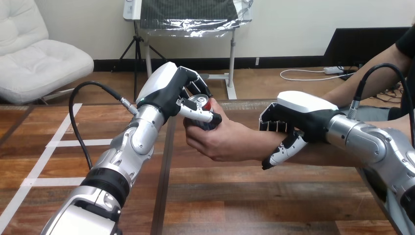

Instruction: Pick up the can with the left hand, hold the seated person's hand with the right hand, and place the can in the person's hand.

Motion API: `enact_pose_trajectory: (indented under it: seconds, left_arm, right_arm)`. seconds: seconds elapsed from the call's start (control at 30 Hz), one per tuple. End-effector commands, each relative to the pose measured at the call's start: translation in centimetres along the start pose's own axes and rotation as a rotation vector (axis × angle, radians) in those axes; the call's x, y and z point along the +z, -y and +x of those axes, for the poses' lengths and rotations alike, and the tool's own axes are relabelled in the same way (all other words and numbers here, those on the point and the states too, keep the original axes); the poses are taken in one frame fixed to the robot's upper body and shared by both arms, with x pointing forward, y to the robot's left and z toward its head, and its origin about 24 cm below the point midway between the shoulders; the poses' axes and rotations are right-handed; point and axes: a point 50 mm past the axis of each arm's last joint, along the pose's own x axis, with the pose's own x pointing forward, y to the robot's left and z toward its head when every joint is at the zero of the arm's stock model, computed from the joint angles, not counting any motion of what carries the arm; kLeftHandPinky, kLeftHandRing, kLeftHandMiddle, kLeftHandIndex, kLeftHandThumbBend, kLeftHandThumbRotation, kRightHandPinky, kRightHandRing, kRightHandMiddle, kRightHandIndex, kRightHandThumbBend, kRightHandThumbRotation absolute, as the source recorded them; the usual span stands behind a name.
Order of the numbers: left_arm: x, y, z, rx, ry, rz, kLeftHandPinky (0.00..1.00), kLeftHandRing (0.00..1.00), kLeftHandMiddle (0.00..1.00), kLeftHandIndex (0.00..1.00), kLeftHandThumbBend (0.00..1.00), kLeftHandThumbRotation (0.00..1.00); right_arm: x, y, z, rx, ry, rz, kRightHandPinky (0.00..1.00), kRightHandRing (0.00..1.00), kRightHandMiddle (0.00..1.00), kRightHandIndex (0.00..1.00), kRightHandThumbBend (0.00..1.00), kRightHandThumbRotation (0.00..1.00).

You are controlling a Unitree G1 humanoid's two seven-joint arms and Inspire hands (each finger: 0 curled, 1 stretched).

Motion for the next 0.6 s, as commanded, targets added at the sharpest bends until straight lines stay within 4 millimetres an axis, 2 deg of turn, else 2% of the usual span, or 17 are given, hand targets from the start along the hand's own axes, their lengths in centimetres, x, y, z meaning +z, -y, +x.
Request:
enact_pose_trajectory:
  seconds: [0.0, 0.33, 0.43, 0.57]
  left_arm:
    - [3.2, 0.21, 1.08, -0.014, 0.112, -0.018, 0.37, 0.37, 0.42, 0.43, 0.72, 0.0]
    - [2.86, 0.34, 0.98, -0.056, 0.093, -0.08, 0.36, 0.38, 0.44, 0.45, 0.68, 0.0]
    - [2.69, 0.33, 1.0, -0.077, 0.072, -0.091, 0.38, 0.42, 0.47, 0.48, 0.69, 0.0]
    - [2.45, 0.26, 0.99, -0.107, 0.046, -0.102, 0.44, 0.51, 0.56, 0.55, 0.73, 0.02]
  right_arm:
    - [0.78, 1.33, 0.01, -0.068, 0.046, 0.033, 0.37, 0.42, 0.45, 0.46, 0.73, 0.19]
    - [0.53, 1.18, -0.17, -0.057, 0.035, 0.042, 0.37, 0.41, 0.45, 0.46, 0.74, 0.2]
    - [0.48, 1.13, -0.24, -0.05, 0.033, 0.046, 0.37, 0.41, 0.45, 0.46, 0.75, 0.21]
    - [0.39, 1.07, -0.34, -0.031, 0.03, 0.06, 0.38, 0.42, 0.46, 0.48, 0.77, 0.25]
